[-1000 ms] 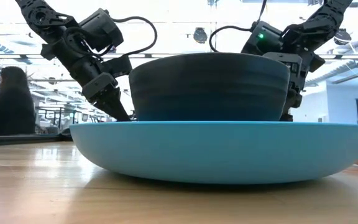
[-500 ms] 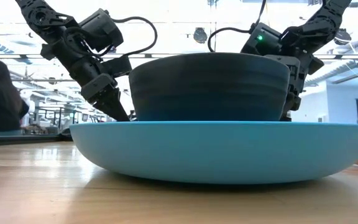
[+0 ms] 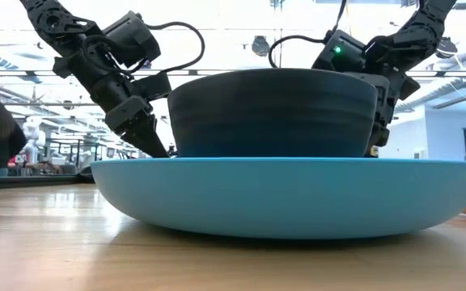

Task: Set table place
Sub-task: Put the blue spoon into the bowl

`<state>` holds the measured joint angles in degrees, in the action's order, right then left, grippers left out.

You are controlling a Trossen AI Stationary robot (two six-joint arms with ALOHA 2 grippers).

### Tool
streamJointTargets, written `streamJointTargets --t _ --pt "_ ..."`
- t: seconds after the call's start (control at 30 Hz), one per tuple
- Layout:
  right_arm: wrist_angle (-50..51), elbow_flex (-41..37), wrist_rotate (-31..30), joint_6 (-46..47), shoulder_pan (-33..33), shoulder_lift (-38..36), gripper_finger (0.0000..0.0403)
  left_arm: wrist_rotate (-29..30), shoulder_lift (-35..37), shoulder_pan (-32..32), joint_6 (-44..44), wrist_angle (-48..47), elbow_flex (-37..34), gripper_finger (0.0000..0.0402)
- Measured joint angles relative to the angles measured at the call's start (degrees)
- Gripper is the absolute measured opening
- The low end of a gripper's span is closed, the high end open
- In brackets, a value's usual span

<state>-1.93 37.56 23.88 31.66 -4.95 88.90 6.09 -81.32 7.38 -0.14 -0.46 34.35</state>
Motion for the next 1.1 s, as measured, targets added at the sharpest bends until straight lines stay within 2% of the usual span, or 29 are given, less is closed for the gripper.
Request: streamJointTargets --t 0.37,1.1 --pt "-0.46 0.00 -0.42 -0.89 -0.02 -0.02 0.0071 -0.02 0.00 -0.02 1.65 -0.24 0.00 0.0179" --pt "-2.47 -0.04 -1.27 -1.68 0.90 1.62 0.0071 -0.09 0.00 0.02 1.15 -1.21 0.00 0.0179"
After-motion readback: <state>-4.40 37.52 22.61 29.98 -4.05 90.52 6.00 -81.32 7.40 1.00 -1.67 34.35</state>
